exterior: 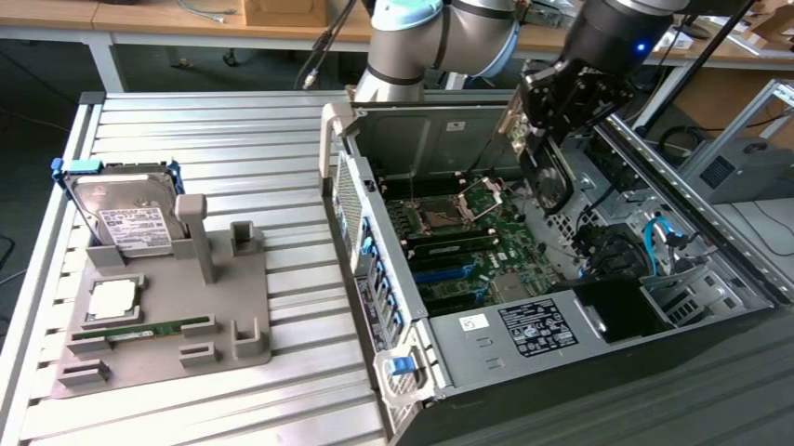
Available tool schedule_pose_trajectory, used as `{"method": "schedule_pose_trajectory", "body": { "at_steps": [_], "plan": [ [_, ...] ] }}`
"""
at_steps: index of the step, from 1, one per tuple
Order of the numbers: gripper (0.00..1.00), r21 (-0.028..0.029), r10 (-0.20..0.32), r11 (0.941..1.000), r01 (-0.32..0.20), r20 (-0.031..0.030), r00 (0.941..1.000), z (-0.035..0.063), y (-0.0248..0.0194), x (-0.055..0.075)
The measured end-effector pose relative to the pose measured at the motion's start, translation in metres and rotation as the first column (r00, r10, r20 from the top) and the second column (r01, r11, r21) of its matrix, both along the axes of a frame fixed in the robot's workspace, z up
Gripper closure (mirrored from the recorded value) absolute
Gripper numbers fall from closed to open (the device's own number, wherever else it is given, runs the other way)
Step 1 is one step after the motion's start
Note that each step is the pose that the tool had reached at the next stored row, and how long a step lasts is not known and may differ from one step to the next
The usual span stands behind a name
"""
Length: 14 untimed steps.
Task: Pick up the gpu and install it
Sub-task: 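Pick up the gpu and move the gpu toward the slot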
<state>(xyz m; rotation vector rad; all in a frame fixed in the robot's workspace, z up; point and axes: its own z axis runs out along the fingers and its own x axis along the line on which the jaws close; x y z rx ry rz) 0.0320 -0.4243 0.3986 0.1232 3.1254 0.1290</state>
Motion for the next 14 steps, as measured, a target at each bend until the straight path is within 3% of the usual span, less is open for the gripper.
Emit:
{"method": "schedule_pose_trajectory", "body": {
  "at_steps": [14],
  "plan": [
    [0.73,0.0000,0.000,1.0000,0.000,0.0000,1.0000,-0.0043,0.0000,0.0071]
  ]
}}
